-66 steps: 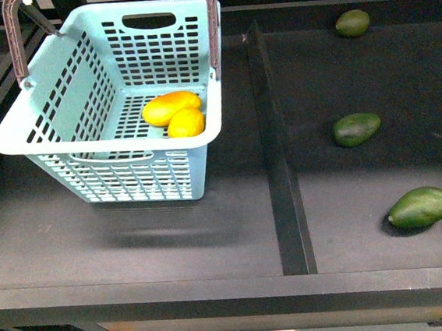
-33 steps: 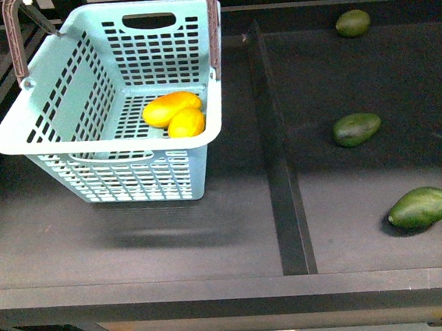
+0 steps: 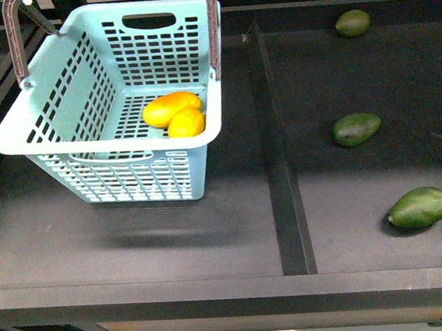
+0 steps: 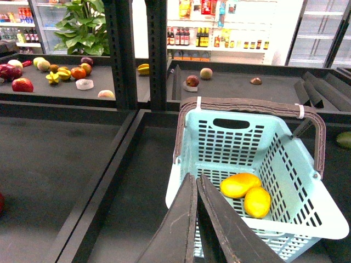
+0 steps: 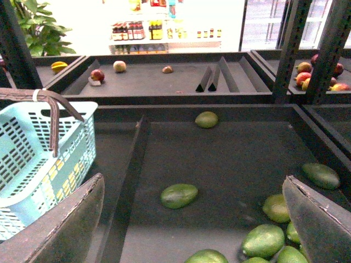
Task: Pick lemon and mango into basket
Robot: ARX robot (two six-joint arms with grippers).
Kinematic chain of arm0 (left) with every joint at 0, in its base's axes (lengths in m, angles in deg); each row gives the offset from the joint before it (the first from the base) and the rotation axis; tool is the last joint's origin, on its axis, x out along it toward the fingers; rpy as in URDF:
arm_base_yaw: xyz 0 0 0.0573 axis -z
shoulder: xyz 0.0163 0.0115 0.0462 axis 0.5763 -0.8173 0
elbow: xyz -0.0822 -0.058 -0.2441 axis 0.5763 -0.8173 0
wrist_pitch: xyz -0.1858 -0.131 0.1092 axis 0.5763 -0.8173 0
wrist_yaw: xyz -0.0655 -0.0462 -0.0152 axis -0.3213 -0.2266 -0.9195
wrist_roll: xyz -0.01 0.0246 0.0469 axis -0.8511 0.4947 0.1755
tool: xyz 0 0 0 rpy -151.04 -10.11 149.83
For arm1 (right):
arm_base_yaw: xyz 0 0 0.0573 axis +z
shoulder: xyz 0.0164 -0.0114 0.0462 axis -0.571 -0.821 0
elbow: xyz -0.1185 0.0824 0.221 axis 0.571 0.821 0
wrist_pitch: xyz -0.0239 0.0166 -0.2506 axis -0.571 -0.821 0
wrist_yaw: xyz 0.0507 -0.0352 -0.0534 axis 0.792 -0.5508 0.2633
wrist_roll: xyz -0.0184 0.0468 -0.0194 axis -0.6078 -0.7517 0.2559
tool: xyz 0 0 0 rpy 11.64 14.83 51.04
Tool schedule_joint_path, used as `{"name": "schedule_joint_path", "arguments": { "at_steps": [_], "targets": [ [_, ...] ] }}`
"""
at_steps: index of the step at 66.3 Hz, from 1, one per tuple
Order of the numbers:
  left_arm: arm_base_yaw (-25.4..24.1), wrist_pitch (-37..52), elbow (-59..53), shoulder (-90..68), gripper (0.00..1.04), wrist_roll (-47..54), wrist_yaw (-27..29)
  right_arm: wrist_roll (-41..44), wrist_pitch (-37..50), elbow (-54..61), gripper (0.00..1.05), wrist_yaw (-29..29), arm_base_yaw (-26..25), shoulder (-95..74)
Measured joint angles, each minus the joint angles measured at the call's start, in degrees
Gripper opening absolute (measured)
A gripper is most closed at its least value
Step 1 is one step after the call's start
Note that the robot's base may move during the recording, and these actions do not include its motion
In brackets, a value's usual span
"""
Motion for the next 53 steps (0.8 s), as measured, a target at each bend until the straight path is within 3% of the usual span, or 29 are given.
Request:
{"name": "schedule_joint_path", "arguments": {
  "at_steps": [43,47,53],
  "targets": [
    [0.00,-16.87,0.00,17.14,0.04,0.00,0.00,0.00,0.00,0.00,0.96,0.00,0.02,0.00],
    [0.00,-24.85,0.02,23.21,0.04,0.02,-0.02,0.00,0.00,0.00,0.96,-0.04,0.02,0.00],
    [0.00,-26.47,0.02,26.36,0.04,0.02,-0.02,0.00,0.00,0.00,0.96,0.00,0.02,0.00]
  ]
}}
